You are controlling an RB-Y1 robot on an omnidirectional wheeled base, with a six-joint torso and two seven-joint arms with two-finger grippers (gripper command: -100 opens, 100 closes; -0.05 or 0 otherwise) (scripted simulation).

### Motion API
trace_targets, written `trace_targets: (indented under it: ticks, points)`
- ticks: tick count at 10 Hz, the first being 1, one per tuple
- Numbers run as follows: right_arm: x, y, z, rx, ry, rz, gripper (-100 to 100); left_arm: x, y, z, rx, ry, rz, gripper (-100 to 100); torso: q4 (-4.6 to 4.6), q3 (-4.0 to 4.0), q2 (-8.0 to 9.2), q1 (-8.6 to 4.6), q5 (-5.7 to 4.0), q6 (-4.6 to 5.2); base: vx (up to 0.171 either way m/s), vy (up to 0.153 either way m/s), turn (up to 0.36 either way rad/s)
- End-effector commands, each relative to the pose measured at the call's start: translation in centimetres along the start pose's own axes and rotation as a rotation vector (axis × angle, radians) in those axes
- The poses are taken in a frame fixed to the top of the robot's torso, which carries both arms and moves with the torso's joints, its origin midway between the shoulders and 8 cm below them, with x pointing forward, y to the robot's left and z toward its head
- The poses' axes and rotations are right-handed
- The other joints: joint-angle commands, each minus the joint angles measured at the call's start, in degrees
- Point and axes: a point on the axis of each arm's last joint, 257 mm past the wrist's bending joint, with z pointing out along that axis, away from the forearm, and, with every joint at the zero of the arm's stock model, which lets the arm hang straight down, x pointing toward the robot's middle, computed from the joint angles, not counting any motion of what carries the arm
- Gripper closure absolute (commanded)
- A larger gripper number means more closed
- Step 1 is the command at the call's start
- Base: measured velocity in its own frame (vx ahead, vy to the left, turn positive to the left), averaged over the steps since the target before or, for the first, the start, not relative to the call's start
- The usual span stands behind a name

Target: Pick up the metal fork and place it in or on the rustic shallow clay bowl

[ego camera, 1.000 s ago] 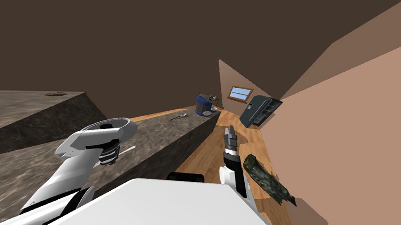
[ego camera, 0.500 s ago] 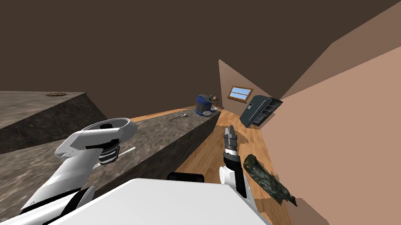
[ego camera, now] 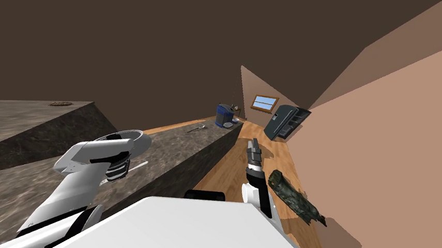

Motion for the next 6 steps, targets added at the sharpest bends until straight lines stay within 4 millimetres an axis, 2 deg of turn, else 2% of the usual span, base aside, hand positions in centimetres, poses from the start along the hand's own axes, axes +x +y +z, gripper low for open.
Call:
trace_targets:
  ticks: [1, 3, 4, 6]
  points:
    - [0.0, 0.0, 0.0, 0.000, 0.000, 0.000, 0, -0.3, -1.3, -0.2, 0.039, -0.005, 0.003, 100, 0.00, 0.00, 0.00, 0.00, 0.00, 0.00, -0.044, 0.009, 0.056]
    - [0.0, 0.0, 0.0, 0.000, 0.000, 0.000, 0, -1.3, -2.9, -0.7, 0.077, -0.026, 0.010, 100, 0.09, 0.20, 0.33, 0.07, -0.03, -0.05, -0.101, 0.012, 0.100]
    - [0.0, 0.0, 0.0, 0.000, 0.000, 0.000, 0, -2.2, -3.8, -1.1, 0.094, -0.046, 0.015, 100, 0.14, 0.30, 0.50, 0.10, -0.05, -0.11, -0.167, 0.014, 0.140]
    - [0.0, 0.0, 0.0, 0.000, 0.000, 0.000, 0, -4.0, -5.6, -2.2, 0.119, -0.084, 0.028, 100, 0.24, 0.60, 1.03, 0.23, -0.07, -0.20, -0.231, 0.071, 0.160]
